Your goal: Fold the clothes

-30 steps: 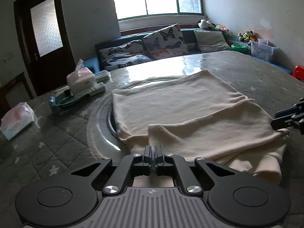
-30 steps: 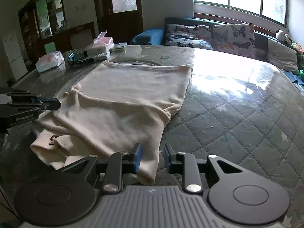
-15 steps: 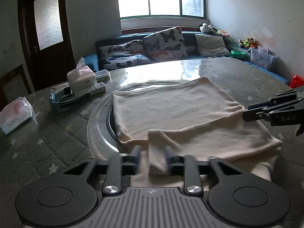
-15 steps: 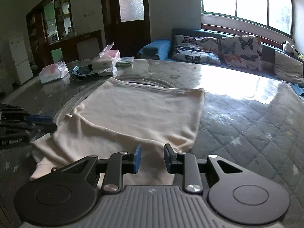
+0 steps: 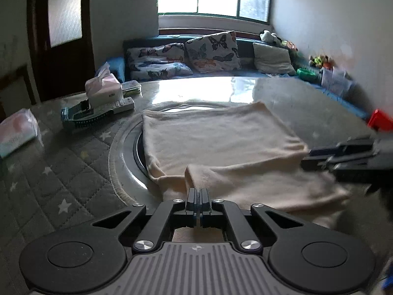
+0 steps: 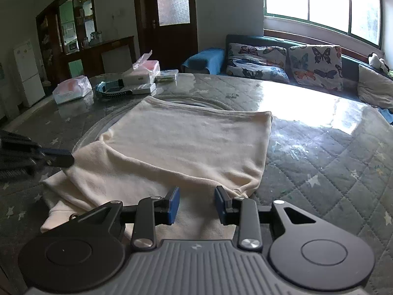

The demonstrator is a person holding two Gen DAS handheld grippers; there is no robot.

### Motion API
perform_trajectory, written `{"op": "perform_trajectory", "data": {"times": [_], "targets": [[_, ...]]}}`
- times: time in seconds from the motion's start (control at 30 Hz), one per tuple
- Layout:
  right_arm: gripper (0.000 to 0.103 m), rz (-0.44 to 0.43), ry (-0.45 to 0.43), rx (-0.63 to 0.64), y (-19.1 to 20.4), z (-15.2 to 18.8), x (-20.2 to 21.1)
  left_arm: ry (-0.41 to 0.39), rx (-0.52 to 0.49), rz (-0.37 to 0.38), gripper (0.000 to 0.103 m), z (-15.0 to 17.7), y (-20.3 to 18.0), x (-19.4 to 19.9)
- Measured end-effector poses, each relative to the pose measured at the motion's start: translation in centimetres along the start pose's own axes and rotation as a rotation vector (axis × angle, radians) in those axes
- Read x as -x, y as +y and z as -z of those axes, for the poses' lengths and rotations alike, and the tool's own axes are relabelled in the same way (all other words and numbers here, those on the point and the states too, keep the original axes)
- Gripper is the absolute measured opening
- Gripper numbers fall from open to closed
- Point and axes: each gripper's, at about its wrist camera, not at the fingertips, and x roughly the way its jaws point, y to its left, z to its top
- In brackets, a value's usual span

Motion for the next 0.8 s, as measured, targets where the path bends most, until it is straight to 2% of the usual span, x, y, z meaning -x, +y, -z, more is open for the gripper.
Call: {"op": "perform_trajectory", "data": {"times": [0.07, 0.23, 0.4, 0.53, 0.8], "targets": [[0.031, -0.003, 0.002, 0.005, 0.0, 0.0, -0.1, 0.004, 0.016, 0.007, 0.002, -0.3, 0.3, 0.6], [0.031, 0.0, 0.008, -0.004, 0.1, 0.2, -0.8, 0.06, -0.066, -0.087, 0.005, 0.7, 0.1, -0.7], [0.031, -0.003, -0.009, -0.006, 0.0, -0.1, -0.6, 0.005, -0.066, -0.053, 0.005, -0.3, -0.2, -0.2], [0.031, 0.004, -0.009, -0.02, -0.1, -0.3, -1.1, -0.026, -0.055, 0.012, 0.006, -1.6, -1.0, -1.1], [0.031, 0.011, 0.014, -0.02, -0.2, 0.1, -1.7, 0.002, -0.072, 0.005, 0.006, -0.5, -0.9, -2.4]]}}
